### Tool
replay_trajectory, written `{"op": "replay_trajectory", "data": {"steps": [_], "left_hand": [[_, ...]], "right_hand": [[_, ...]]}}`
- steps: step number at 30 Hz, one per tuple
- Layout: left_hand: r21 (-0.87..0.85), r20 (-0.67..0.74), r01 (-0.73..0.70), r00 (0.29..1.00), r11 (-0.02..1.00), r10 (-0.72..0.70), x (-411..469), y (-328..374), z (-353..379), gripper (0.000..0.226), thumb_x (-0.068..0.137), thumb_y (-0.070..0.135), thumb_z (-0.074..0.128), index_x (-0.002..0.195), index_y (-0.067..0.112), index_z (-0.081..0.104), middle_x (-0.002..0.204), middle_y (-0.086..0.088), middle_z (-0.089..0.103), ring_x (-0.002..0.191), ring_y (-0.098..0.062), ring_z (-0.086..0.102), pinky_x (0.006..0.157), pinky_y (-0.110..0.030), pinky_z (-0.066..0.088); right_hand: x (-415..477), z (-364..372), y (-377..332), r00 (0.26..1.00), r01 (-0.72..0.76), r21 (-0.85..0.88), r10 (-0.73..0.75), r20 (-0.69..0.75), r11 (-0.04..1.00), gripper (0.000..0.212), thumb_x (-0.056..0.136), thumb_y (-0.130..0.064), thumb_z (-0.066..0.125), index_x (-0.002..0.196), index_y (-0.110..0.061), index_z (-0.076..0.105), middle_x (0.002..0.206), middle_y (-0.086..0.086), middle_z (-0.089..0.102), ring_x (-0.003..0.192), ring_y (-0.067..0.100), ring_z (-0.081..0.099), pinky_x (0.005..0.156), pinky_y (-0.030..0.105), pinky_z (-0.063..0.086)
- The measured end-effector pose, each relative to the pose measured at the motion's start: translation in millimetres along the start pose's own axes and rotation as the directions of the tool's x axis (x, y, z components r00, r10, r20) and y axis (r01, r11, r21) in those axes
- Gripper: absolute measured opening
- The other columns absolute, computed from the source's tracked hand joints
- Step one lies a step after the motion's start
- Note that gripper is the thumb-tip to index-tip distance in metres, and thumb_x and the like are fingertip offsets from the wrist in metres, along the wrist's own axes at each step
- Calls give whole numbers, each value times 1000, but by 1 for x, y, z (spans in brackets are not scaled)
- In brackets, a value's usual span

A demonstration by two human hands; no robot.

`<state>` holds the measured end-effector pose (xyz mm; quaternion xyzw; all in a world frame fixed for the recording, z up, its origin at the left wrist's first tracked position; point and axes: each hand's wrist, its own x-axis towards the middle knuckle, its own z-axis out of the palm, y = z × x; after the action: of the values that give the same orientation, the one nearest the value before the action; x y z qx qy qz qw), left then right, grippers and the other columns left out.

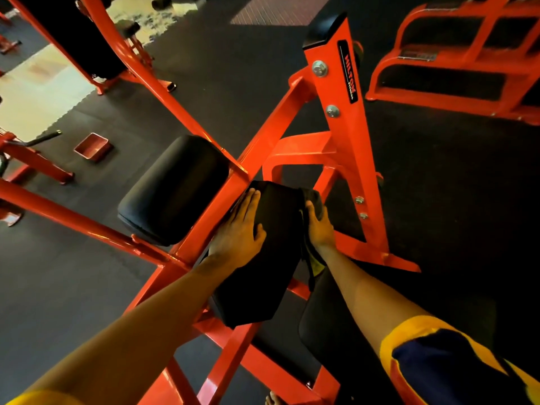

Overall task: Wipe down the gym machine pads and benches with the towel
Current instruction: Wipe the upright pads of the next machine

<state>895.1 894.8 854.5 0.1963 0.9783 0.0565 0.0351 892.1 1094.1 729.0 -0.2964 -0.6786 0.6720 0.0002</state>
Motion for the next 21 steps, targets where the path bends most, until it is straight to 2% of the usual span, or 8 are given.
{"op": "replay_trajectory", "data": {"steps": [3,7,9,11,14,17,19,21], "left_hand": [[-26,-12,6,1000,1000,-7,-1,2,-1,77,102,35,48,164,23,3,171,5,1,155,-17,19,115,-37,39],[-70,-26,-28,999,997,26,1,-2,1,77,101,33,51,164,21,8,171,4,5,156,-16,17,115,-35,37],[-105,-28,-28,999,994,25,-1,-6,1,76,102,33,51,164,19,10,171,3,7,157,-14,10,121,-33,28],[-139,-29,-16,1000,990,12,-2,-8,2,73,103,33,52,164,18,13,171,2,10,157,-13,9,123,-32,20],[-185,-56,12,998,983,-23,-12,-10,0,66,104,30,53,161,16,23,169,-3,21,155,-17,21,123,-33,22],[-186,-85,33,995,982,-50,-28,-16,1,58,104,31,53,156,13,36,162,-8,37,148,-26,38,117,-38,34],[-210,-88,67,992,975,-87,-41,-22,4,57,105,39,46,157,17,36,162,-5,39,146,-26,41,114,-44,40],[-217,-120,70,988,974,-98,-50,-25,6,55,106,40,44,158,23,35,162,0,39,145,-23,43,112,-46,45]], "right_hand": [[1,11,-6,996,-19,-4,19,-88,1000,66,102,-64,45,154,-24,44,152,13,51,142,37,45,113,44,37],[-16,30,-26,975,-101,-239,49,-216,966,68,103,-67,33,160,-32,29,160,12,37,144,41,37,115,58,30],[-35,36,-35,972,-46,-280,-21,-234,959,65,104,-65,34,161,-35,28,163,9,32,148,38,30,117,60,25],[-54,44,-40,958,86,-288,-159,-240,954,61,104,-62,39,159,-34,35,162,8,35,149,34,29,117,61,27],[-93,55,-40,877,371,-370,-452,-161,852,59,100,-62,47,151,-32,50,153,9,48,144,32,38,113,54,31],[-96,42,-31,751,596,-478,-659,47,645,62,96,-68,46,149,-34,52,151,6,51,139,32,42,110,51,33],[-73,28,-33,751,591,-574,-646,134,568,68,94,-74,41,152,-39,45,157,5,44,142,36,38,109,56,34],[-55,26,-47,836,495,-609,-532,138,620,70,94,-76,39,156,-42,38,165,2,34,149,35,28,115,60,27]]}}
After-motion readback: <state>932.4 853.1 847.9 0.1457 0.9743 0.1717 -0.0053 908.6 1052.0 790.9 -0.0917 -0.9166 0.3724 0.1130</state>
